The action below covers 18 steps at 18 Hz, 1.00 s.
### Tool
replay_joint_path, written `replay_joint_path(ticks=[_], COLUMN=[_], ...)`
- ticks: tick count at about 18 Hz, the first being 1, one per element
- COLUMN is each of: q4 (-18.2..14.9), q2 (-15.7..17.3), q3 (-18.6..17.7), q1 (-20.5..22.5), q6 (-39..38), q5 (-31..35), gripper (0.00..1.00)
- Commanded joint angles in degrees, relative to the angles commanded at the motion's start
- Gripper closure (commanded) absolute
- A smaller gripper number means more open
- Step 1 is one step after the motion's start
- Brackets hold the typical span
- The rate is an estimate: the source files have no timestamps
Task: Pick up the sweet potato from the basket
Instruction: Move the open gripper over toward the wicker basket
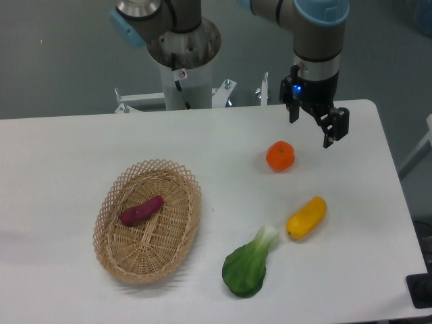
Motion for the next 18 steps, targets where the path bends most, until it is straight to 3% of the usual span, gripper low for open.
replay_joint_path(ticks=[5,10,15,18], q4=[0.0,0.7,3.6,9.3], q2=[0.4,-0.1,-3.3,-5.5], q3=[-0.7,-1.0,-0.8,-0.5], q1=[-0.4,-3.8,-10.9,-16.1], q6=[-0.3,-8.3,-28.6,-37.8], q5=[0.2,-0.6,-0.6,-0.5], gripper=[0.00,0.00,0.00,0.00])
